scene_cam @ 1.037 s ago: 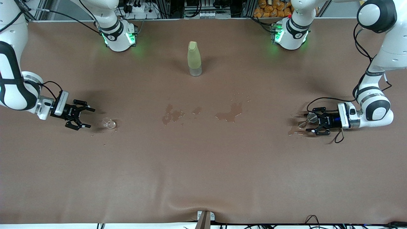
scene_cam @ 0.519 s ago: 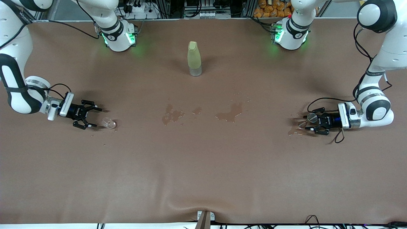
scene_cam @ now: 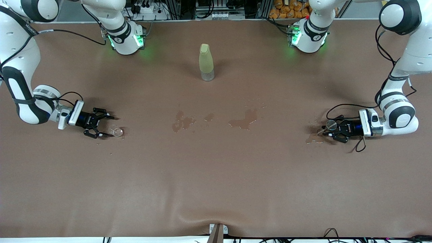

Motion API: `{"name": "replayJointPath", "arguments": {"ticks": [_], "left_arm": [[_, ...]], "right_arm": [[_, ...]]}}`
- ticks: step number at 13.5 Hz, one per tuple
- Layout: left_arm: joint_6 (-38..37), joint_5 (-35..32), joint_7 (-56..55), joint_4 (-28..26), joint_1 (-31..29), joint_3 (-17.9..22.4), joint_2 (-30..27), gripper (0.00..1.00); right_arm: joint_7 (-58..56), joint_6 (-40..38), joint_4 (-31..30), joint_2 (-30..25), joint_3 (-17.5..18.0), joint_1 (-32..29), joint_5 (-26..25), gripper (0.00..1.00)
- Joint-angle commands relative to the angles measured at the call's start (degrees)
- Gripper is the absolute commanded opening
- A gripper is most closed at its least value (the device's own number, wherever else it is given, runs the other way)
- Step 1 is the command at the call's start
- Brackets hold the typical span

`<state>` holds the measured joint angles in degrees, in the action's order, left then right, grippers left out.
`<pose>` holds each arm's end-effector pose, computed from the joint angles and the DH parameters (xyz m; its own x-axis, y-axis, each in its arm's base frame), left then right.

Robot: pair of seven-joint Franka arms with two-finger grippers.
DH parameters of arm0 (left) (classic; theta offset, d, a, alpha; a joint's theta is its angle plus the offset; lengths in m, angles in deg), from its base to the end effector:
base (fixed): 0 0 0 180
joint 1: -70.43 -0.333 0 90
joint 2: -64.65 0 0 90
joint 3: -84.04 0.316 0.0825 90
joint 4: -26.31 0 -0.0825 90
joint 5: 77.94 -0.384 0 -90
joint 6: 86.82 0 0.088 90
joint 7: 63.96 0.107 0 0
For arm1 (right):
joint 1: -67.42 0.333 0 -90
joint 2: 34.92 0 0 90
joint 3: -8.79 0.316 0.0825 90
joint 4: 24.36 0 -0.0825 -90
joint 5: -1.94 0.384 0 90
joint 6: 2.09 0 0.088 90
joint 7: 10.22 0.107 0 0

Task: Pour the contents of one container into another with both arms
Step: 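Lower the left gripper to the steel jigger while the right gripper reaches the beaker, then grasp the jigger with the left gripper while the right gripper grasps the beaker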

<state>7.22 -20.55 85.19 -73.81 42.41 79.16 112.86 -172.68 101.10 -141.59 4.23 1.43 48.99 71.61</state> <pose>0.5565 0.1467 0.0959 0.0107 -0.2892 0.9572 -0.9997 0.0169 0.0163 0.4908 -0.1549 0.0911 -0.0130 0.4257 0.9047 0.9866 -0.1418 0.0809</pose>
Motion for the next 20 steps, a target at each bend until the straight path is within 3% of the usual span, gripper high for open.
{"name": "replayJointPath", "arguments": {"ticks": [1, 4, 13, 20], "left_arm": [[-0.9, 1.1, 0.4, 0.5, -0.1, 0.1, -0.1, 0.14], [-0.9, 1.7, 0.3, 0.6, 0.1, 0.1, -0.3, 0.0], [-0.9, 6.6, -3.0, 2.9, -0.8, -9.2, -2.2, 0.0], [-0.9, 8.7, -7.5, 2.8, -0.2, -10.8, -4.8, 0.0]], "right_arm": [[-18.8, -1.2, 0.3, 2.9, 0.4, -1.7, 3.8, 1.0], [-19.5, -1.2, 0.9, 4.1, 0.6, -1.6, 4.5, 1.0], [-20.5, -1.2, 0.9, 4.9, 1.3, 1.0, 7.1, 1.0], [-22.9, -1.1, 0.9, 6.3, 2.0, 3.0, 10.9, 1.0]]}}
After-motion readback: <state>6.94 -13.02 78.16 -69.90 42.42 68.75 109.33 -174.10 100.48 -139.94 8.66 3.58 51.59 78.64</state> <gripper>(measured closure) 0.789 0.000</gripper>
